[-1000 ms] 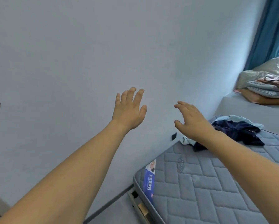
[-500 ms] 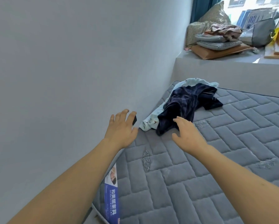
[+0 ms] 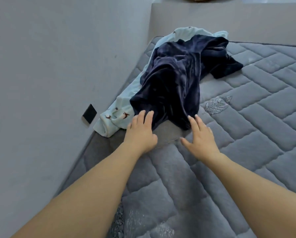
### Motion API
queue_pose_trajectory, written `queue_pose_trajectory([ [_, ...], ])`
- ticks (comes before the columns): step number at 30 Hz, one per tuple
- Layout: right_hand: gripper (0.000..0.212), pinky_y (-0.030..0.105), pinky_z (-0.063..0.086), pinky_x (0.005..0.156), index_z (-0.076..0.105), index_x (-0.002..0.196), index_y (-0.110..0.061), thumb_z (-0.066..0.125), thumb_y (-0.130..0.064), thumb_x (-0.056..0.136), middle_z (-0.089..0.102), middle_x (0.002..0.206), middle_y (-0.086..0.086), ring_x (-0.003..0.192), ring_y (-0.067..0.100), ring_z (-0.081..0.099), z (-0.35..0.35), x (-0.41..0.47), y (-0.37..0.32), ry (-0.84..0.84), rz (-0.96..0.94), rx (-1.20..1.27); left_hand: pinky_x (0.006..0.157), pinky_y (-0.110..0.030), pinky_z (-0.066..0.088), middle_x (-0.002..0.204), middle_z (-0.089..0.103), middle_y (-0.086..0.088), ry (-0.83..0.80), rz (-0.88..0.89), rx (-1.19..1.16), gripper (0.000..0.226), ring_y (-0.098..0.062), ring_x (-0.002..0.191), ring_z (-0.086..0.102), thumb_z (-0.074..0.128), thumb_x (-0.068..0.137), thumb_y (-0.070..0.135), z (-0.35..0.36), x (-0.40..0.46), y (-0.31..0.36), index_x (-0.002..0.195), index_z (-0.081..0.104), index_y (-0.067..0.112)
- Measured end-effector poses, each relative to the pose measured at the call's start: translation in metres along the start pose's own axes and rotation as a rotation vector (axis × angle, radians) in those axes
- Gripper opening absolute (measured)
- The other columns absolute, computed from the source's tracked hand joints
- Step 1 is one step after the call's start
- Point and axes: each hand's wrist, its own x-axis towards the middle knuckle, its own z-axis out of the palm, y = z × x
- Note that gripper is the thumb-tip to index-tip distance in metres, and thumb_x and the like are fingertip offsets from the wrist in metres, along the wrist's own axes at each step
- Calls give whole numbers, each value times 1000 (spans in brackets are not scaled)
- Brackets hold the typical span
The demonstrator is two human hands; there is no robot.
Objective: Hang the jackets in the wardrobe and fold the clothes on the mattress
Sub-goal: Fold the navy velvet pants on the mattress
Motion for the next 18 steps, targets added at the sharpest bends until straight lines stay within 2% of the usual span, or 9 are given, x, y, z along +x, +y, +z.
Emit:
queue_pose_trajectory([
  [2, 87, 50, 8, 121, 11, 156, -31, 58, -58, 88, 3, 165, -1, 151, 19, 6, 26, 38, 20, -7, 36, -44, 122, -49, 9, 165, -1, -6, 38, -46, 5, 80, -30, 150, 0, 48, 93, 36, 38, 40, -5, 157, 2, 24],
  [4, 75, 49, -1, 121, 16, 154, -37, 43, -67, 90, 4, 164, -6, 151, 18, 1, 57, 60, 39, 40, 43, -176, 121, -52, 9, 163, 11, -9, 207, -63, 124, 74, -35, 149, 9, 47, 94, 43, 81, 60, -12, 157, 14, 25],
  [6, 64, 50, -2, 120, 27, 150, -37, 34, -65, 93, 13, 163, -5, 151, 21, 6, 84, 72, 49, 138, 17, -234, 118, -55, 18, 154, 36, -13, 472, -25, 221, 65, -38, 141, 31, 52, 90, 38, 119, 72, -25, 151, 38, 23],
  [8, 58, 54, 3, 119, 38, 145, -32, 37, -54, 91, 24, 159, 0, 148, 27, 17, 90, 82, 57, 174, -8, -219, 116, -55, 22, 147, 43, -12, 625, 10, 205, 60, -38, 135, 37, 55, 86, 33, 137, 83, -34, 145, 48, 23],
  [13, 58, 61, 11, 117, 50, 142, -23, 45, -37, 86, 37, 153, 11, 142, 37, 29, 78, 79, 50, 151, -16, -204, 113, -60, 25, 145, 37, -11, 607, 4, 215, 53, -38, 135, 35, 55, 89, 30, 139, 74, -32, 141, 48, 24],
  [18, 58, 63, 14, 116, 49, 142, -24, 46, -35, 86, 38, 152, 11, 141, 38, 29, 84, 83, 58, 169, -53, -243, 110, -64, 26, 144, 35, -12, 603, 26, 207, 46, -39, 134, 34, 47, 93, 32, 142, 79, -35, 138, 48, 23],
])
